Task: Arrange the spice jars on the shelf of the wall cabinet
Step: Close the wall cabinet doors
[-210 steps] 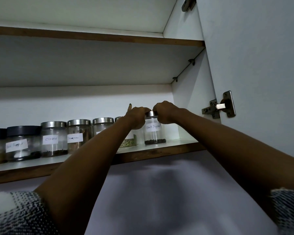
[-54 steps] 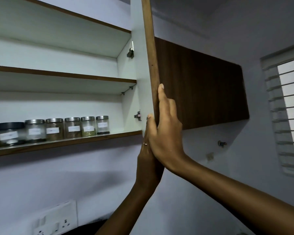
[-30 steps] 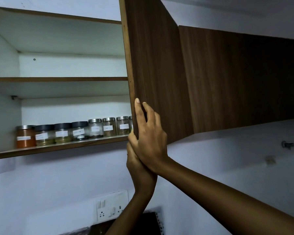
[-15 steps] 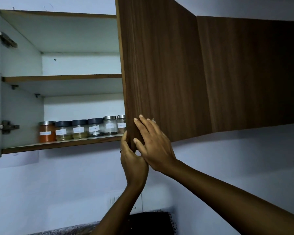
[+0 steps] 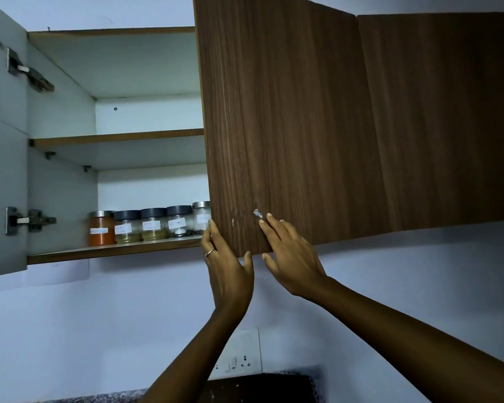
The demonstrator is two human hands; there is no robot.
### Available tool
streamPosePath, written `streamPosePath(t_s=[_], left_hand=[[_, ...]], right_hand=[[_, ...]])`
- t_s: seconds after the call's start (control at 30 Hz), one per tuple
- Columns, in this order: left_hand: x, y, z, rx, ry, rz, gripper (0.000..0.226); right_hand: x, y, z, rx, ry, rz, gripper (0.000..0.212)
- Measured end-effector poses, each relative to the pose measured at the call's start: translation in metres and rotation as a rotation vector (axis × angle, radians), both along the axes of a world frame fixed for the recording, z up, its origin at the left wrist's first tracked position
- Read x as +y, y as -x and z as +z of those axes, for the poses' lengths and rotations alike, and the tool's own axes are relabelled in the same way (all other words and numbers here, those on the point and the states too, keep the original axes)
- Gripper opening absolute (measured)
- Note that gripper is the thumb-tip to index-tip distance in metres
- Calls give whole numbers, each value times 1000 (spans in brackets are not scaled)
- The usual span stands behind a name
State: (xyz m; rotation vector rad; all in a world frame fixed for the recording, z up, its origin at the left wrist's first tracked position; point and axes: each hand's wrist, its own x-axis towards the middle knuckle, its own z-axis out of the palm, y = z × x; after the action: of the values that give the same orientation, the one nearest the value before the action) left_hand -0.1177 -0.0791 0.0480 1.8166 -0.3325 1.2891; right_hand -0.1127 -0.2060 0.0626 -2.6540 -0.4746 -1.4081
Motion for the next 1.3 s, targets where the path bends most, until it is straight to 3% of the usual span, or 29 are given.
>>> streamPosePath(t_s=[0.23, 0.47, 0.67, 0.87, 1.07, 1.3], left_hand=[[6, -28, -1, 23, -93, 93, 96], [7, -58, -1, 101, -208, 202, 85], [3, -91, -8, 36, -464, 376, 67], [4, -114, -8, 52, -522, 336, 64], [12, -130, -8, 83, -560, 310, 79], [10, -145, -15, -35, -525, 315, 86]], right_hand=[[3, -26, -1, -5, 30, 15, 63], [-5, -52, -2, -8, 59, -25, 55], [-4, -80, -8, 13, 88, -89, 66], [2, -103, -18, -15, 48, -98, 72], [4, -117, -24, -35, 42, -99, 81], [9, -127, -33, -71, 27, -136, 99]])
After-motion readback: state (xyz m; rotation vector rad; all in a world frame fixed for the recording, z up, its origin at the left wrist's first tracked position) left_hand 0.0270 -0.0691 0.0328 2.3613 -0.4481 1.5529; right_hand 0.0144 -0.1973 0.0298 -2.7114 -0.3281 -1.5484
